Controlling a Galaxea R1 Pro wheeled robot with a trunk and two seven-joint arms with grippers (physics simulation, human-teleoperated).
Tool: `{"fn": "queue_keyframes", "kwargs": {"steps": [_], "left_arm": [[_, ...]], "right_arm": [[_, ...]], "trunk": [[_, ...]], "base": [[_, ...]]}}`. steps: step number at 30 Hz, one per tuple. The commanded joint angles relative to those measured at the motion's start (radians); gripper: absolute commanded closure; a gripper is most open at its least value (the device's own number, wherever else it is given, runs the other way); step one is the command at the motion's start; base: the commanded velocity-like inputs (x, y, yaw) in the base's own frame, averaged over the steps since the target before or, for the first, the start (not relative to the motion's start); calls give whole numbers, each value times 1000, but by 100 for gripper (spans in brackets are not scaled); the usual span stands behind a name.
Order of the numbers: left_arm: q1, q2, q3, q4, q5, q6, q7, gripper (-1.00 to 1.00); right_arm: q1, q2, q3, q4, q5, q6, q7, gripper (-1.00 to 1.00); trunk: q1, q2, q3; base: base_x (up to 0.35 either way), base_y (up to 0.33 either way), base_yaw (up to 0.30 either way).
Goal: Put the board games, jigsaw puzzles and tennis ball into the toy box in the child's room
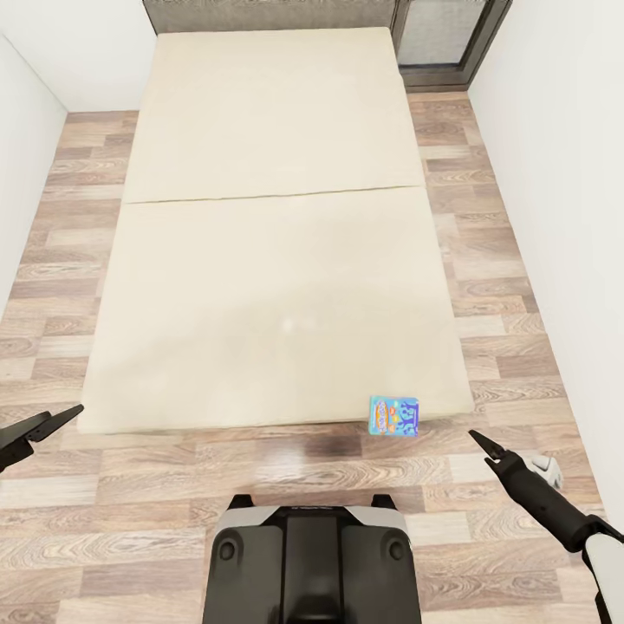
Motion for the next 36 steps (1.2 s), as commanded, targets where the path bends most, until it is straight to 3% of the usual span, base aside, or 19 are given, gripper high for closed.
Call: {"fn": "queue_keyframes", "kwargs": {"steps": [1, 36], "left_arm": [[0, 0, 0, 0, -1, 11, -4, -100], [0, -3, -1, 0, -4, 9, -4, -100]], "right_arm": [[-1, 1, -2, 0, -1, 6, 2, -100], [-1, 7, 0, 0, -3, 6, 3, -100]], "trunk": [[1, -1, 1], [1, -1, 56]], "base": [[0, 0, -41], [0, 0, -4]]}}
